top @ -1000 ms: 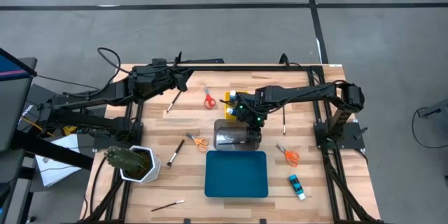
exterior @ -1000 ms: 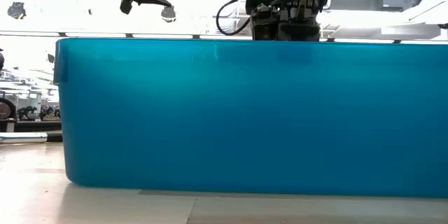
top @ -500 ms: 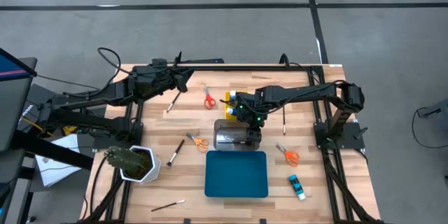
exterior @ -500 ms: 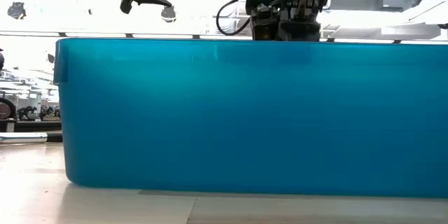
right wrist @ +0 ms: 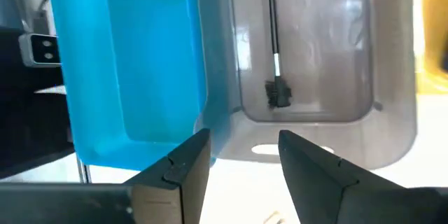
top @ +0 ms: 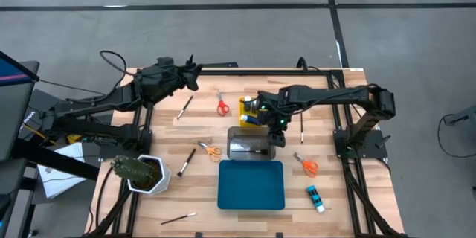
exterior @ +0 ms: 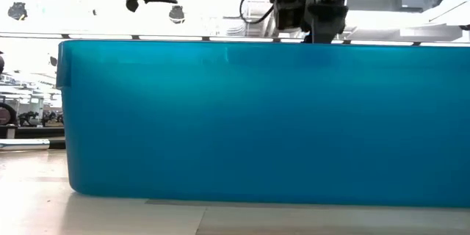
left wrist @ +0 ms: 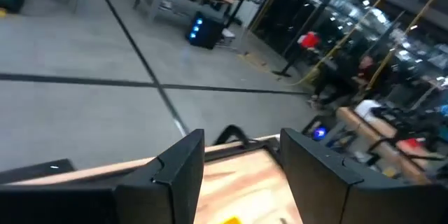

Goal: Pick & Place Paint Supplies
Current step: Put the makeup brush into the black bin

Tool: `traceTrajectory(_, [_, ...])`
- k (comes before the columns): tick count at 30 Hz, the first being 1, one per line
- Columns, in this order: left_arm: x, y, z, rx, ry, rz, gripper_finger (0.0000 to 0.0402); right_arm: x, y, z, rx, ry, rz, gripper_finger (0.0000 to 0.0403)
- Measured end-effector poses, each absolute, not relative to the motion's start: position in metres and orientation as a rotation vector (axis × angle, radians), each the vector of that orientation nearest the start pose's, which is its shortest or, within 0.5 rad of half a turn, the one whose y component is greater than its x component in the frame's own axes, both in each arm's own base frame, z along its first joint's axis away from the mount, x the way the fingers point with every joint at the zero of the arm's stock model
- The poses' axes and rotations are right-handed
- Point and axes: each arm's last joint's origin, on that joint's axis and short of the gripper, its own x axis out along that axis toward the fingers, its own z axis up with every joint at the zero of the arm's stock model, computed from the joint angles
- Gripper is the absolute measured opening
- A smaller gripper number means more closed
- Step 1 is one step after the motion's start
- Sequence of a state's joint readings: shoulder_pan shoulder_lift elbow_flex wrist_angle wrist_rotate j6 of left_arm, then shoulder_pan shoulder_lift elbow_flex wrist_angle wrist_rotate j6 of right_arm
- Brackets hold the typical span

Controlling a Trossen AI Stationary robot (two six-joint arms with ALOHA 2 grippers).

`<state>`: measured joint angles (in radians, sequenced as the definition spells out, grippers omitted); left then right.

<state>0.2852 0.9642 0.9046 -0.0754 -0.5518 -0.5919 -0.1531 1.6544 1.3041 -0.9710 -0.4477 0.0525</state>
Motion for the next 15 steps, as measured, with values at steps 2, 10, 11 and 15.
traceTrajectory(2, [0.193, 0.077, 0.354, -0.521, -0.068, 0.885, 0.018, 0.309, -0.038, 0.256, 0.438, 1.253, 0.211, 0.0165])
traceTrajectory(10, [0.202, 0.086, 0.342, -0.51, 0.358, 0.956, 0.0164, 0.285, -0.043, 0.291, 0.423, 1.138, 0.191, 0.0164])
traceTrajectory(11, [0.205, 0.087, 0.338, -0.514, 0.411, 0.953, 0.0163, 0.282, -0.043, 0.295, 0.423, 1.122, 0.189, 0.0164])
traceTrajectory(15, [0.219, 0.09, 0.316, -0.537, 0.604, 0.957, 0.0166, 0.273, -0.045, 0.307, 0.416, 1.078, 0.179, 0.0164])
